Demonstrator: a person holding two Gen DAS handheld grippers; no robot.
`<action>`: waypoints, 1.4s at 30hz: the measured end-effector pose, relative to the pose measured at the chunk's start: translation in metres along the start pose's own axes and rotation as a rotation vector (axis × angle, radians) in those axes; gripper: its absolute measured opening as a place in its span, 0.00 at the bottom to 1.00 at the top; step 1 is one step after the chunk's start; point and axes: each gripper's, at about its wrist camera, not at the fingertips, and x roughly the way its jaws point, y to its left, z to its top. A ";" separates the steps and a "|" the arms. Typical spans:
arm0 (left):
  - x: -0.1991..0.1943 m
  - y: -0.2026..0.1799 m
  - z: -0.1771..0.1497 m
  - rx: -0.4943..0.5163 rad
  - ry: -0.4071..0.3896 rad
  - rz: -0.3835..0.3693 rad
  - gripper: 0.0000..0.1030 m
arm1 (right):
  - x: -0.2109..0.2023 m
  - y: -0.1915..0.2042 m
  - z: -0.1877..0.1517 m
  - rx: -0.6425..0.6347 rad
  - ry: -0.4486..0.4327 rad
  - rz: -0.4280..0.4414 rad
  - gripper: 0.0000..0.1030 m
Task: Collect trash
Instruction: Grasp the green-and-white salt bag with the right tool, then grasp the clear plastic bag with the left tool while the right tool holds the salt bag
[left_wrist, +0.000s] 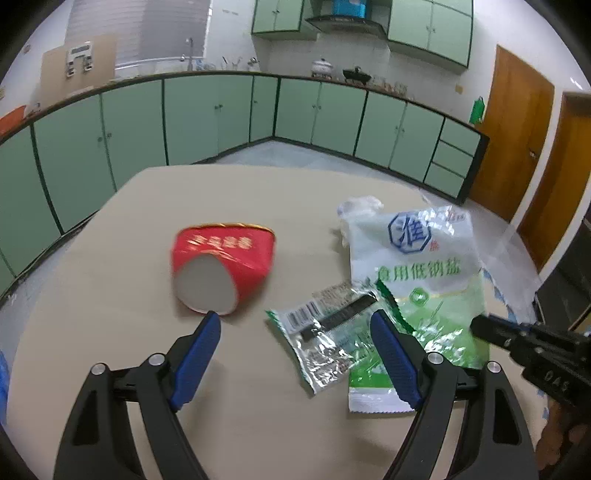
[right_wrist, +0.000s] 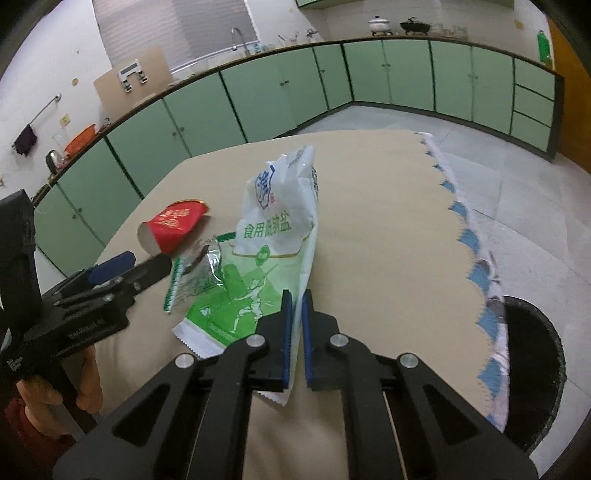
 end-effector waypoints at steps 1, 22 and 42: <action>0.003 -0.002 -0.001 -0.001 0.007 -0.002 0.79 | 0.000 -0.001 0.000 0.002 -0.001 0.001 0.05; 0.032 -0.017 -0.003 -0.056 0.101 -0.039 0.45 | 0.011 -0.012 -0.003 0.009 0.009 0.010 0.05; -0.019 -0.025 0.001 -0.060 -0.021 -0.046 0.02 | -0.027 -0.006 0.002 -0.001 -0.074 0.014 0.04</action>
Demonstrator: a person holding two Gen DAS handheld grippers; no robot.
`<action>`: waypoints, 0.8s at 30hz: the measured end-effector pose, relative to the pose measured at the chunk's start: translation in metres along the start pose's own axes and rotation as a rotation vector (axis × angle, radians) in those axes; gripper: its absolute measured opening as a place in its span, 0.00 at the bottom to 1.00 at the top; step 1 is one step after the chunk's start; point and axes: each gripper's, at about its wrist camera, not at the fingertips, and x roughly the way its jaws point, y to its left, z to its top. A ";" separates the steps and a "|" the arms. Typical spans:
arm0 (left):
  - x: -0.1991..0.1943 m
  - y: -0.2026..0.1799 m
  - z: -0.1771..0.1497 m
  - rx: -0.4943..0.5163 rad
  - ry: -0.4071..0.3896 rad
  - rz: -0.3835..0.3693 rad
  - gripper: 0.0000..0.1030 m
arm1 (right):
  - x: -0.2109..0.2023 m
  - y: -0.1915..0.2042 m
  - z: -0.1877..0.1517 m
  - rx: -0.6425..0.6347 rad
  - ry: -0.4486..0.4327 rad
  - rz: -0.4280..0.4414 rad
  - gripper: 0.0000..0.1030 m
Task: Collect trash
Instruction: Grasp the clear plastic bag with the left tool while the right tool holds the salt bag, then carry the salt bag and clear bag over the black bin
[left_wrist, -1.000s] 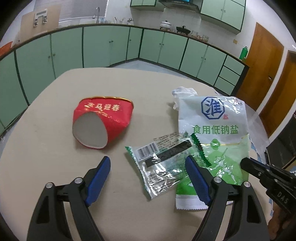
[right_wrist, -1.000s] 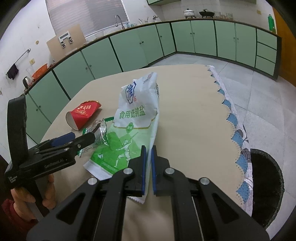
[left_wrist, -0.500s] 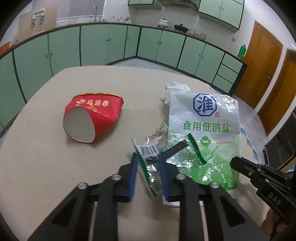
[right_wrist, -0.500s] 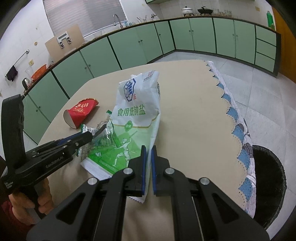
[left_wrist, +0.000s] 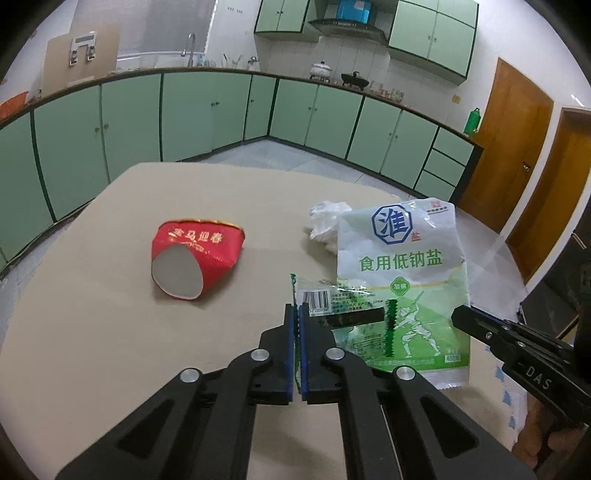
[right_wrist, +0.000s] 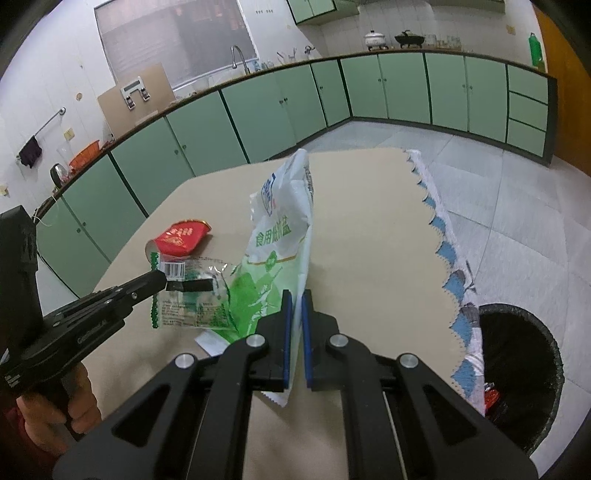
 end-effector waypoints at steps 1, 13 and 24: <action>-0.003 -0.002 0.001 0.004 -0.006 -0.002 0.02 | -0.004 0.000 0.000 -0.002 -0.003 -0.004 0.04; -0.032 -0.036 0.004 0.066 -0.060 -0.050 0.02 | -0.059 -0.009 -0.002 0.001 -0.061 -0.029 0.02; -0.058 -0.079 0.002 0.122 -0.105 -0.117 0.02 | -0.119 -0.038 -0.013 0.025 -0.140 -0.123 0.02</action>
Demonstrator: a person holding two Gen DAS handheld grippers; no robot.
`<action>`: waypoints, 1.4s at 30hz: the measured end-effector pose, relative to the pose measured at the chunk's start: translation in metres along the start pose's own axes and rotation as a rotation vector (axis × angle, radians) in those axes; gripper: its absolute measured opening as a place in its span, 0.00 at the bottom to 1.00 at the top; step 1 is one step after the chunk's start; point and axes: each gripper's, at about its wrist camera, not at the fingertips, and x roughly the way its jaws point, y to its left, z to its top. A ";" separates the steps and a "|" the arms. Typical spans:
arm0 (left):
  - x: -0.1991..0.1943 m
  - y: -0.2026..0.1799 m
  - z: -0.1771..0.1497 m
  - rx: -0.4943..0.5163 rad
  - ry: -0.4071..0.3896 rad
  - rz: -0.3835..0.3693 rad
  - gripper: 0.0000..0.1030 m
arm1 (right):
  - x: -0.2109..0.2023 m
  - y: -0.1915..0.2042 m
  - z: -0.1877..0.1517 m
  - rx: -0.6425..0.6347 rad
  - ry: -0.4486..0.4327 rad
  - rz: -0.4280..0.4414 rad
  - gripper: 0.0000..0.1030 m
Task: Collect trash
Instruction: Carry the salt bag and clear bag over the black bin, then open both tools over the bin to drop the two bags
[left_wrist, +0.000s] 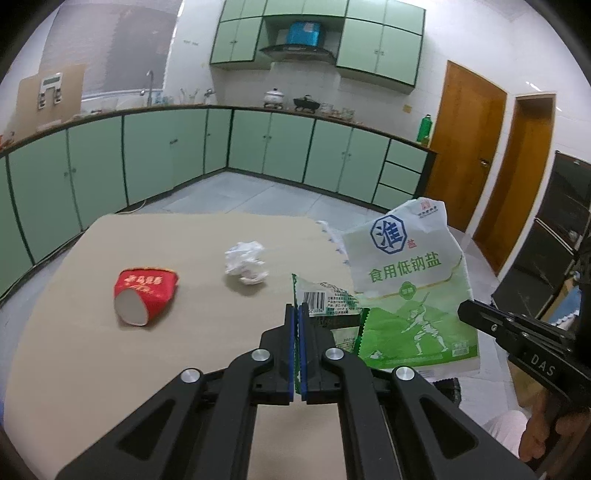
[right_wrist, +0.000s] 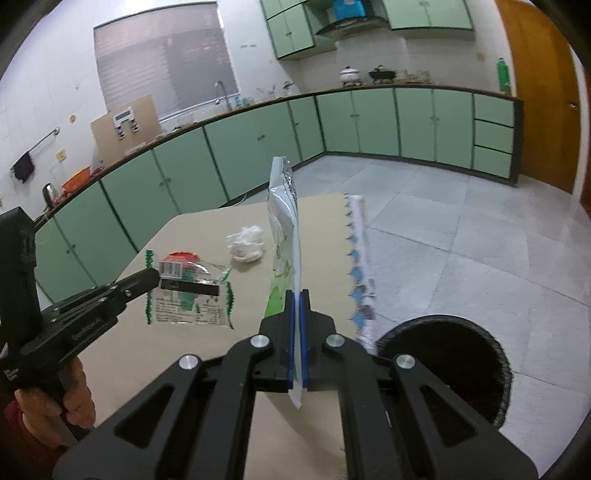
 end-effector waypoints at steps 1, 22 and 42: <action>0.000 -0.005 0.001 0.008 -0.003 -0.008 0.02 | -0.004 -0.005 -0.001 0.006 -0.004 -0.012 0.02; 0.064 -0.151 -0.009 0.164 0.060 -0.206 0.02 | -0.055 -0.133 -0.042 0.164 -0.037 -0.284 0.02; 0.173 -0.217 -0.042 0.217 0.262 -0.176 0.02 | 0.029 -0.216 -0.089 0.322 0.102 -0.378 0.02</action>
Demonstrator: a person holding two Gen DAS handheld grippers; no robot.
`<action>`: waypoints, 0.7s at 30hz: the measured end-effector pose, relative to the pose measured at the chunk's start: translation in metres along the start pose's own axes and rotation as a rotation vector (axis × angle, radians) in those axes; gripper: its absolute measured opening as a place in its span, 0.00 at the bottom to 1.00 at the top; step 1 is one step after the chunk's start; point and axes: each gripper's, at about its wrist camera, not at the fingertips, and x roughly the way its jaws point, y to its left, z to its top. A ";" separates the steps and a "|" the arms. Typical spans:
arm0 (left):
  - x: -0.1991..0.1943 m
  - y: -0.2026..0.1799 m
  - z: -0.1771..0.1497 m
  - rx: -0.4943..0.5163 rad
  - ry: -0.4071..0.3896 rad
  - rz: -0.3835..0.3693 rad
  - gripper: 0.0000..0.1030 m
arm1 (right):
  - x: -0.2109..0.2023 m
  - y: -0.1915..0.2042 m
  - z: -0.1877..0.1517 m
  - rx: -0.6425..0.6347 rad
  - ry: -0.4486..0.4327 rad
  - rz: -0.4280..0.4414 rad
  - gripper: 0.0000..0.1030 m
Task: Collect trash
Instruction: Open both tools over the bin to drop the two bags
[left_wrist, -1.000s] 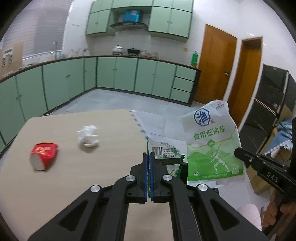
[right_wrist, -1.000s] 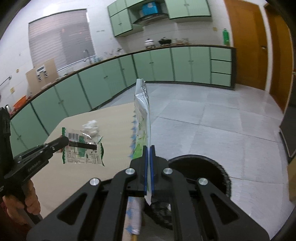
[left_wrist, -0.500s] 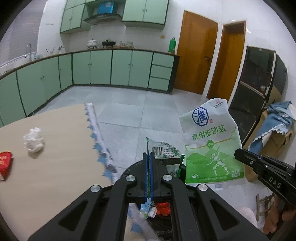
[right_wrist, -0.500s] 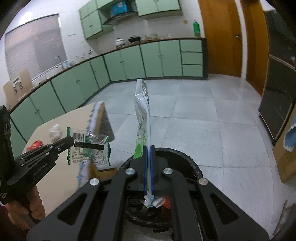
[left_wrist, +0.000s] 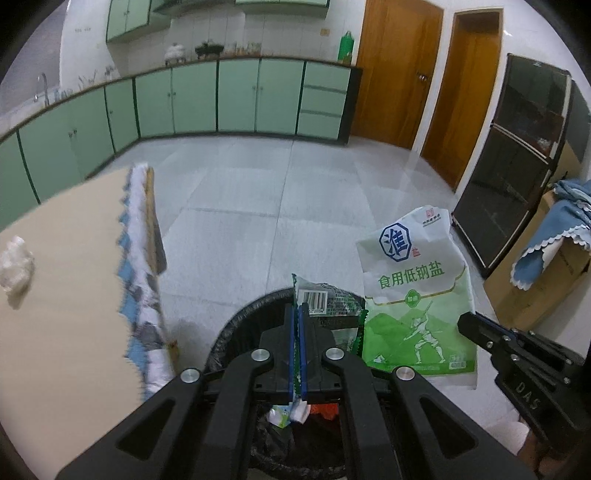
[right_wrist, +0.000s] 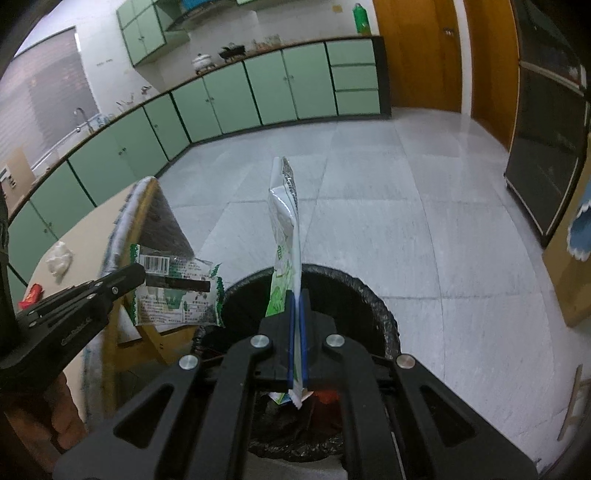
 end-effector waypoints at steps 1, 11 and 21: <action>0.006 0.000 0.000 -0.007 0.018 -0.003 0.02 | 0.003 -0.001 -0.001 -0.002 0.006 -0.007 0.02; 0.017 -0.011 0.008 -0.018 0.045 -0.023 0.12 | 0.024 -0.006 0.003 0.021 0.036 -0.021 0.10; 0.000 -0.001 0.016 -0.053 0.009 -0.046 0.37 | -0.001 -0.006 0.007 0.044 -0.026 -0.020 0.37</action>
